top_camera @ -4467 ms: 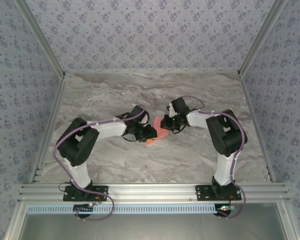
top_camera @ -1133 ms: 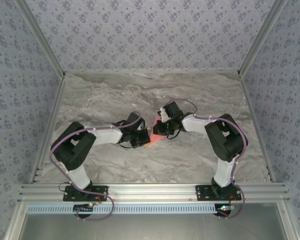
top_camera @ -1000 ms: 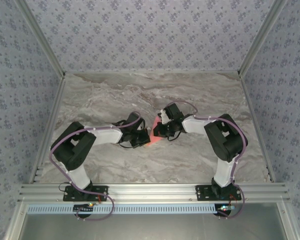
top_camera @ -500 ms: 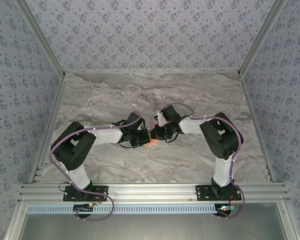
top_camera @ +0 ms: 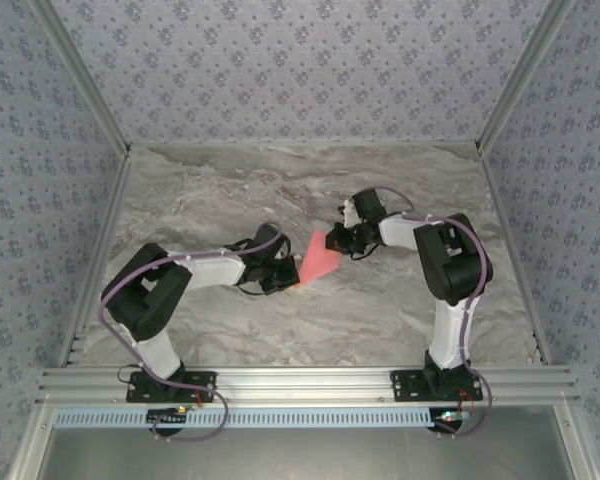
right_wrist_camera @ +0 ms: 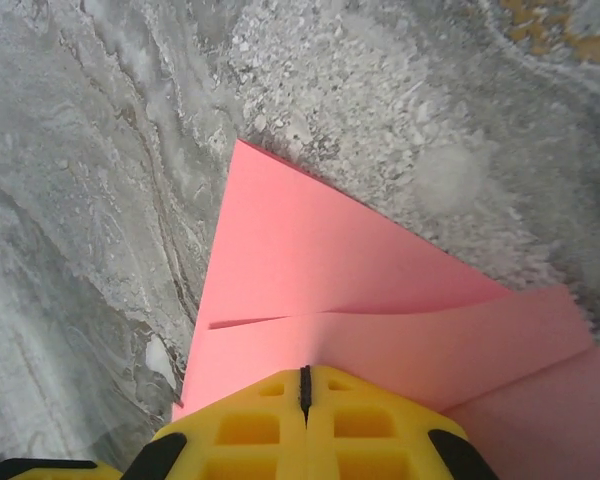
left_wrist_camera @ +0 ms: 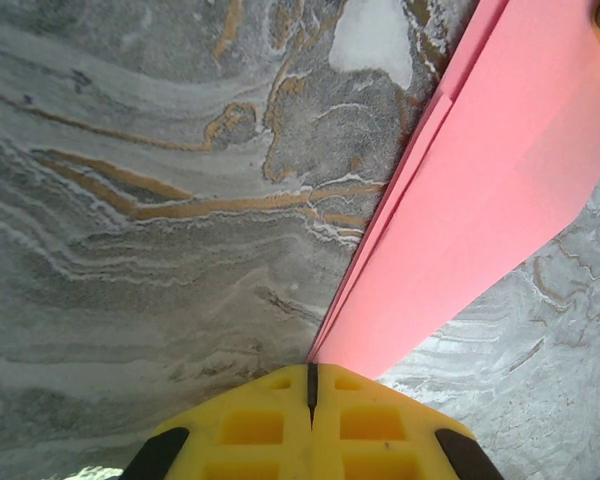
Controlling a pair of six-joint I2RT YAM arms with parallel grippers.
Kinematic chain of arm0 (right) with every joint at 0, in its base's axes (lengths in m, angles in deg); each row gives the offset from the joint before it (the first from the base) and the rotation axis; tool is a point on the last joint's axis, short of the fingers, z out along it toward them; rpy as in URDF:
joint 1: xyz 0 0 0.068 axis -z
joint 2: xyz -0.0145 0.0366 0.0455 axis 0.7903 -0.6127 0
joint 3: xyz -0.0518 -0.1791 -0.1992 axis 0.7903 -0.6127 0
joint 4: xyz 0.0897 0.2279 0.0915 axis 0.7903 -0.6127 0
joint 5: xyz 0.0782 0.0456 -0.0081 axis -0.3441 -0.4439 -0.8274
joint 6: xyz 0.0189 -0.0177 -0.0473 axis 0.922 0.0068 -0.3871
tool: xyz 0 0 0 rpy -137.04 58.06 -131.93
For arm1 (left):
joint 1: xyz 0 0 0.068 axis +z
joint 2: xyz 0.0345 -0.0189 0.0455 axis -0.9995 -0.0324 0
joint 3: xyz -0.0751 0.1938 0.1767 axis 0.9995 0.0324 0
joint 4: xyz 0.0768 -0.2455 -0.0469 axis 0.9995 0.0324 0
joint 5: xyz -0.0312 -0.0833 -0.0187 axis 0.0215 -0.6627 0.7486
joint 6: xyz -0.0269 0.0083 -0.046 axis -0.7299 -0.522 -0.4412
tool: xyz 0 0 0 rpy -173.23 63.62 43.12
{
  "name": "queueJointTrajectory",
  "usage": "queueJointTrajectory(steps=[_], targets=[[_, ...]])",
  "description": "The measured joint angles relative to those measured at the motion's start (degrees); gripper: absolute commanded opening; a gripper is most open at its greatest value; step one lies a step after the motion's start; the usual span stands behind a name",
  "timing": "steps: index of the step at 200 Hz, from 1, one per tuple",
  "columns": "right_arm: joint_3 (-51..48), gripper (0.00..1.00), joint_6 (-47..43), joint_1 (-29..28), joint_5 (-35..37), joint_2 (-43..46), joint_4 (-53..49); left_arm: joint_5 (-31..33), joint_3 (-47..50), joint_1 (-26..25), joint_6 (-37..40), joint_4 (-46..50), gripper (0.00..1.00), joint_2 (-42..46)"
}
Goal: Fold a paper plane with a square sheet of paper (pick it up from the middle)
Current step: Fourth fold the wing at the center of the table.
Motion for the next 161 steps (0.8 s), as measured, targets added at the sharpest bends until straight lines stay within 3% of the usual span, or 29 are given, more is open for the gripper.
queueJointTrajectory(steps=[66, 161], targets=[[-3.5, 0.00, 0.0, -8.5, -0.5, 4.8, -0.1, -0.1, -1.0, 0.0, 1.3, 2.5, 0.00, 0.0], [-0.3, 0.00, -4.8, -11.1, -4.9, -0.1, -3.6, -0.1, -1.5, 0.0, 2.1, 4.4, 0.00, 0.0]])
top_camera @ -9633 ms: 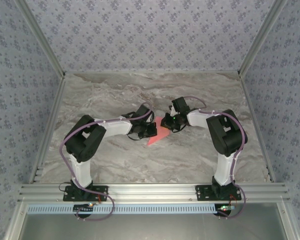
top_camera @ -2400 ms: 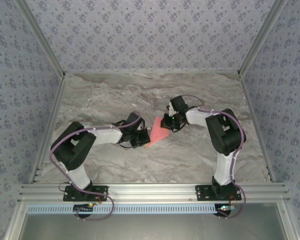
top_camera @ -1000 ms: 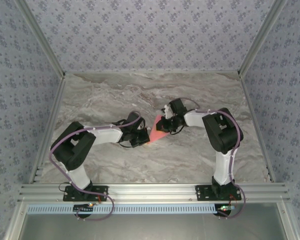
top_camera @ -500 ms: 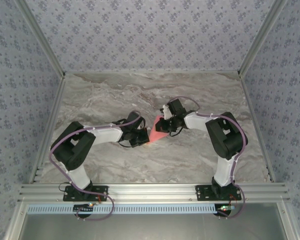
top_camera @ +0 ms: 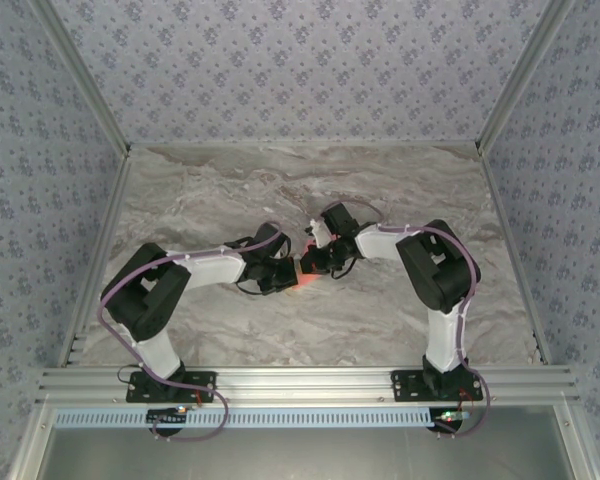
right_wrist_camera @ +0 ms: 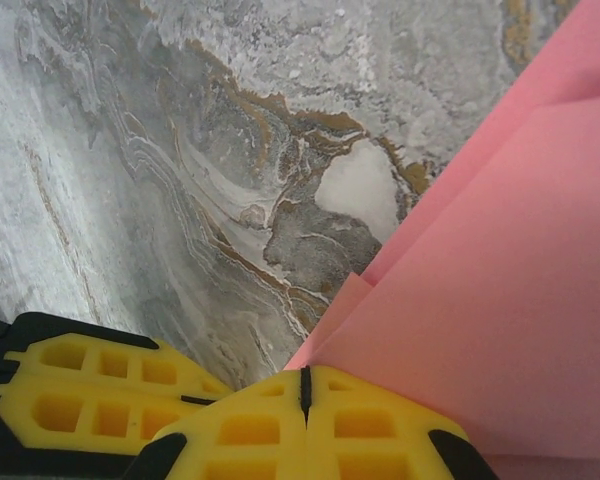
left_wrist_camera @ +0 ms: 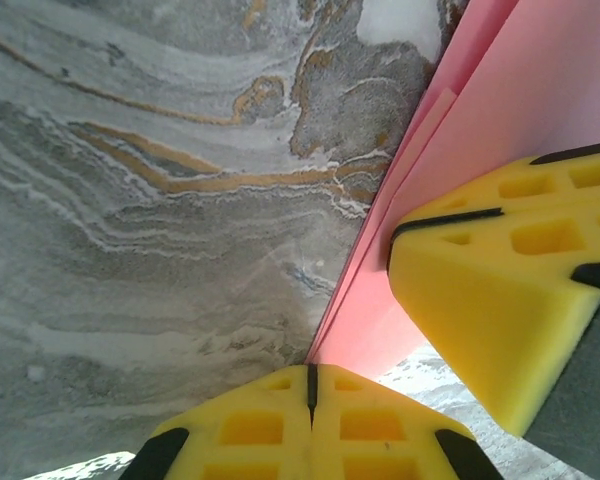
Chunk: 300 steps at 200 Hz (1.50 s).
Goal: Fold a paper plane with a square sheet of paper (pick it up from the middle)
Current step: Fourth fold the wing at the center of the table.
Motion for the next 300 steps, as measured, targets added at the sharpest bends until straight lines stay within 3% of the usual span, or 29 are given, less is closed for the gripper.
queueJointTrajectory(steps=[77, 137, 225, 246, 300], targets=[[0.3, 0.00, -2.7, 0.3, -1.0, -0.1, -2.7, 0.0, -0.3, 0.0, 0.4, 0.7, 0.00, 0.0], [6.0, 0.00, -1.2, 9.7, -1.3, -4.2, -3.6, -0.2, 0.8, 0.0, 0.3, -1.2, 0.00, 0.0], [12.9, 0.03, 3.6, 19.7, 8.0, -6.8, -3.4, -0.3, -0.2, 0.0, 0.8, 0.3, 0.00, 0.0], [10.7, 0.07, 4.7, 20.3, 10.0, -3.3, -2.6, -0.2, -1.7, -0.2, 1.7, 3.0, 0.16, 0.0], [-1.1, 0.44, 12.7, 17.7, 9.2, 9.7, 2.3, 1.1, -11.4, 0.9, 4.8, 7.5, 0.63, 1.1]])
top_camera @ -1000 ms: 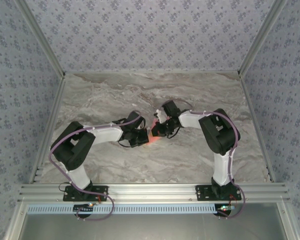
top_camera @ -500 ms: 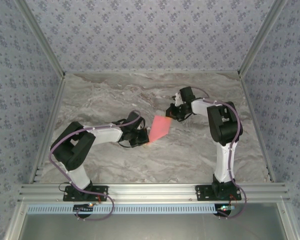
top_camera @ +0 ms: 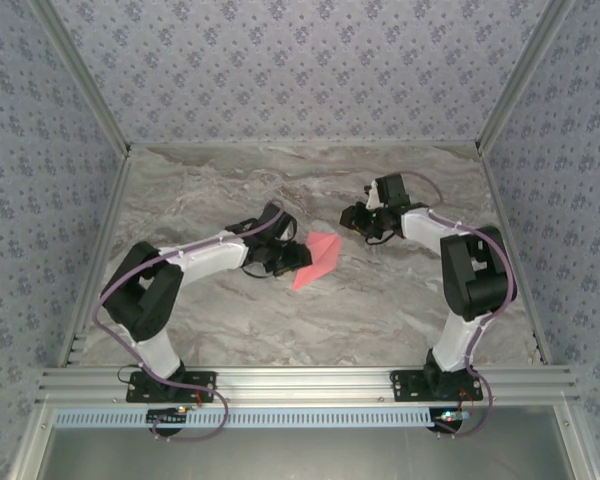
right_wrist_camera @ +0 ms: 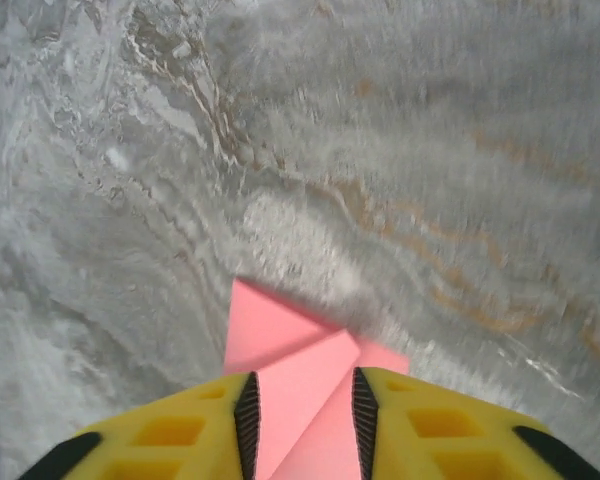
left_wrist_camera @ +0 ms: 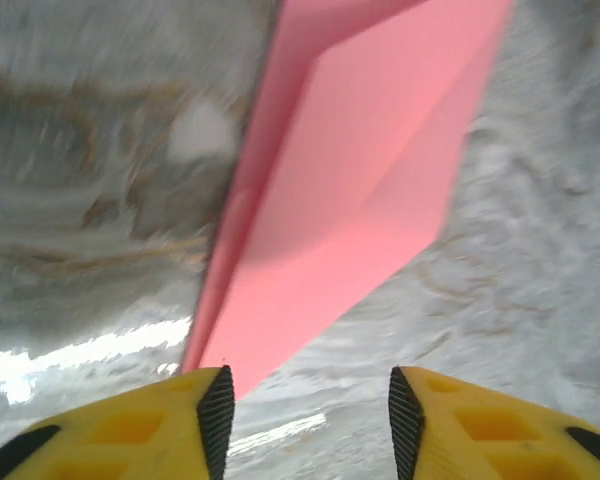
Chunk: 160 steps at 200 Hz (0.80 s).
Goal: Fold a paper plane with a square sheet of paper (pick it up from the middle)
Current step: Fourth fold the wing at the center of the table, then turn over the paper at the center of the table.
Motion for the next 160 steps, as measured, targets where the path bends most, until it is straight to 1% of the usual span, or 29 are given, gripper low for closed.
queueJointTrajectory(steps=[10, 17, 44, 60, 71, 90, 117, 160], targets=[[-2.2, 0.48, 1.8, -0.4, -0.3, 0.7, 1.1, 1.6, -0.8, 0.7, 0.4, 0.3, 0.70, 1.4], [-3.5, 0.50, 3.2, -0.8, -0.6, 0.9, 1.8, 2.7, -1.0, 1.2, 0.9, 0.5, 0.74, 2.5], [-6.3, 0.53, 7.9, -2.7, -0.5, 0.9, 2.3, 7.3, -1.2, 3.6, 2.9, 3.0, 0.85, 6.1], [-6.3, 0.52, 10.0, -4.5, -0.1, 0.9, 3.0, 9.0, -0.9, 5.0, 3.7, 3.8, 0.93, 7.1], [-6.1, 0.50, 11.2, -5.6, 0.1, 0.6, 3.5, 9.9, 0.0, 5.9, 3.9, 4.0, 0.99, 7.8], [-4.8, 0.47, 12.9, -7.1, 0.7, -1.0, 3.6, 10.9, 2.3, 7.2, 3.6, 4.7, 0.99, 9.6], [-3.4, 0.48, 14.8, -7.6, 1.7, -2.8, 3.7, 11.1, 4.9, 8.8, 3.5, 5.6, 0.99, 11.7], [-1.6, 0.48, 15.3, -8.5, 1.9, -5.1, 3.7, 11.1, 6.2, 10.7, 3.6, 6.4, 0.99, 13.3]])
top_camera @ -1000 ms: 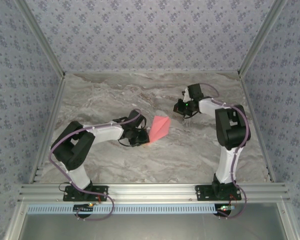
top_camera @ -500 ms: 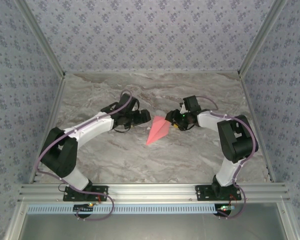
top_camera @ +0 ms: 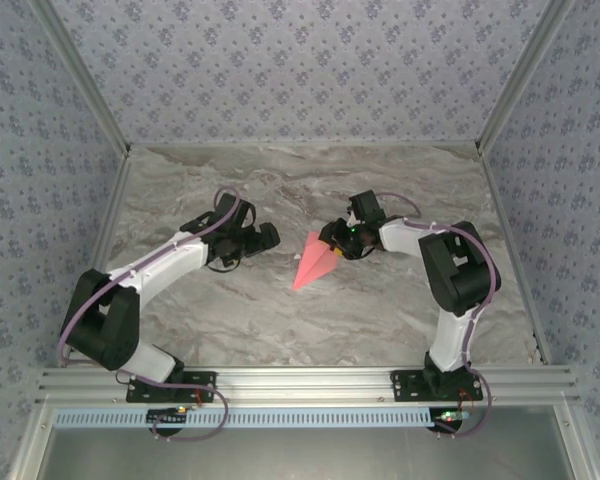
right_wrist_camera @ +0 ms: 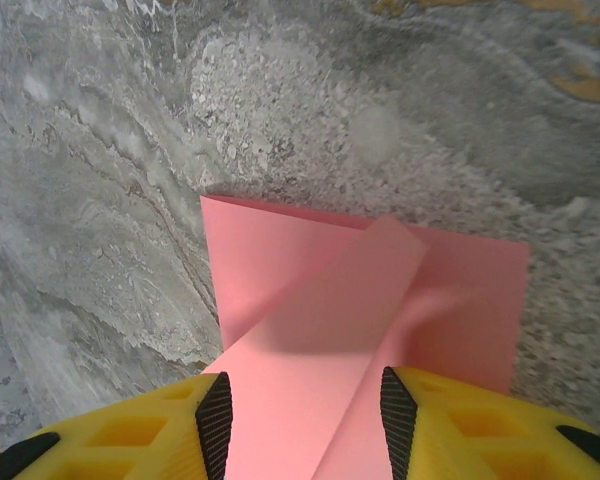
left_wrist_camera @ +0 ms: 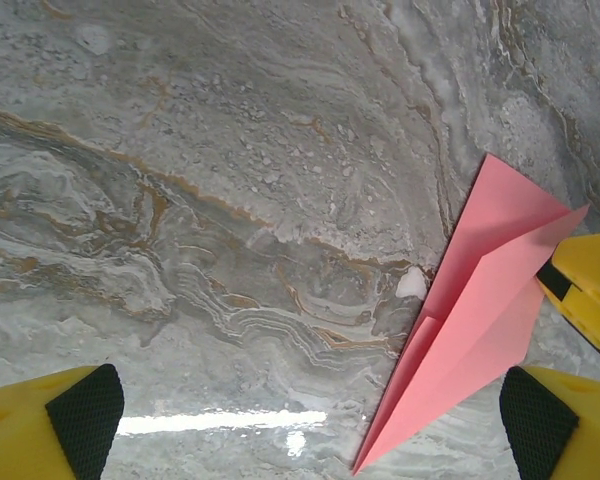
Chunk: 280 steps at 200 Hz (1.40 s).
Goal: Fold a paper plane with a square sheet of paper (pick it up from the middle)
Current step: Turn over the paper at the center of the table.
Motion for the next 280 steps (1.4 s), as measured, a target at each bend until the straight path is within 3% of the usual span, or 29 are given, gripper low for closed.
queueJointTrajectory(steps=[103, 163, 209, 280], targets=[[0.1, 0.38, 0.2, -3.5, -2.2, -0.6, 4.2, -0.3, 1.9, 0.2, -0.5, -0.2, 0.99, 0.0], [0.1, 0.08, 0.6, -5.1, -1.8, -0.6, 6.2, -2.9, 3.1, 0.2, -2.0, -1.7, 0.99, -0.1], [-0.3, 0.03, 0.4, -2.8, -3.7, 1.0, 7.6, -9.1, 3.3, 0.2, -3.1, -5.7, 0.99, 0.8], [1.6, 0.04, 9.3, 3.6, -20.3, 4.6, 23.7, -24.0, 7.6, 0.7, -14.5, -23.1, 0.99, 4.7]])
